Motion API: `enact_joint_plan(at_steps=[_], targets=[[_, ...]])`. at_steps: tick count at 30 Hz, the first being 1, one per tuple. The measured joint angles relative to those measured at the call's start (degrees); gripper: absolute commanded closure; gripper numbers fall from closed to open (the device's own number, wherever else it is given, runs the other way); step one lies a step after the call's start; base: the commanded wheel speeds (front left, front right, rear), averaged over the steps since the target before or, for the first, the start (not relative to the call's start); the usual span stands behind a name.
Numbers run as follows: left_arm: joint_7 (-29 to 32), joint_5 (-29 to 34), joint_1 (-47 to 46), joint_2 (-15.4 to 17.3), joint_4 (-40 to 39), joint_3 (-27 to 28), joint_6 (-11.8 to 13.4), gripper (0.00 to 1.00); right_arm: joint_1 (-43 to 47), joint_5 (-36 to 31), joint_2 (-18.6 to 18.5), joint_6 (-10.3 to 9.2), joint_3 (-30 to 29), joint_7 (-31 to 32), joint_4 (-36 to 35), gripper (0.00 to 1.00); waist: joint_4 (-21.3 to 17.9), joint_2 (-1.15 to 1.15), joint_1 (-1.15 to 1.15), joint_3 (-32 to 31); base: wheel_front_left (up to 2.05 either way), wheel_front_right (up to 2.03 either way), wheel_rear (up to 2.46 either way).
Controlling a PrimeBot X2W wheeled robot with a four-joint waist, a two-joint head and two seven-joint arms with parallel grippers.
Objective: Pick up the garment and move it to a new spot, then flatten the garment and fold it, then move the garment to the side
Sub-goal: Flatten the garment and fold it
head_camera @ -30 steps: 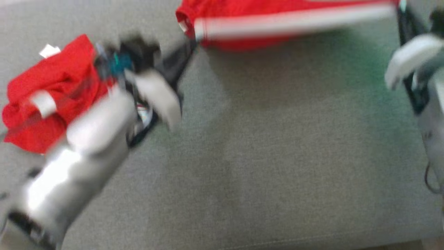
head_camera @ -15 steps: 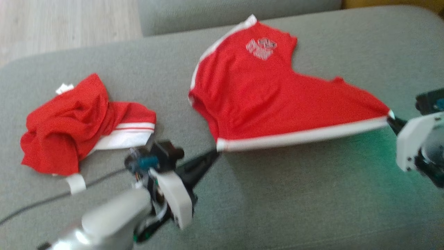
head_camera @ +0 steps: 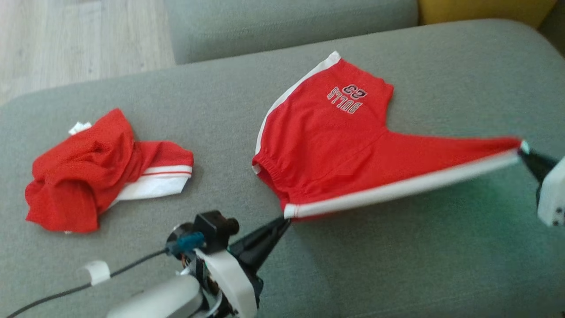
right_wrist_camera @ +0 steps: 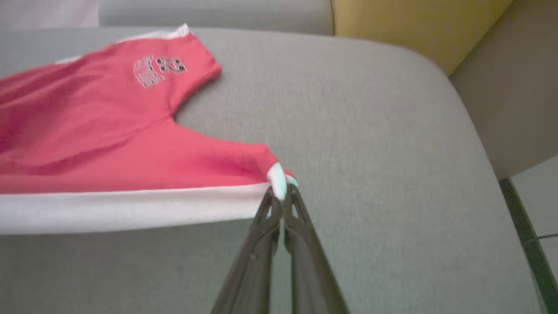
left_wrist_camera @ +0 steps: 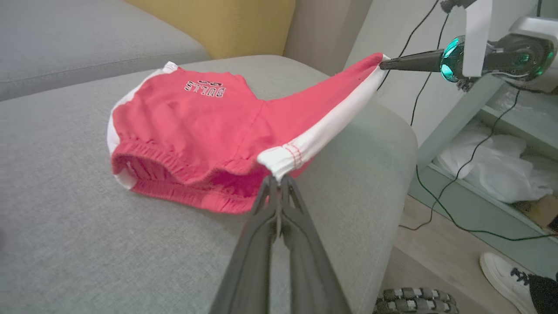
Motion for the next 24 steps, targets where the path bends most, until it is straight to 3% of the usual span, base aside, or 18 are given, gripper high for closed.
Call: enact_joint_plan(at_steps=[11, 16, 24], targets=[[-0.4, 0.4, -7.2, -0.2, 0.5, 4.0, 0.8, 1.0, -9.7, -13.6, 8.8, 0.0, -8.5, -1.2, -2.7, 1.0, 3.4, 0.0, 0.01, 6.6, 0.0, 0.0, 0.0], [-0.4, 0.4, -11.1, -1.5, 2.7, 4.9, 0.1, 1.0, -17.5, -18.9, 11.3, 0.0, -8.7, -1.6, 1.5, 1.0, 5.9, 0.0, 0.02, 10.8, 0.0, 0.0, 0.0], [0.1, 1.9, -18.3, -7.2, 9.1, 5.1, -3.9, 1.0, -32.6, -26.8, 13.9, 0.0, -7.2, -6.9, 15.2, 1.0, 10.9, 0.0, 0.01, 18.3, 0.0, 0.0, 0.0]])
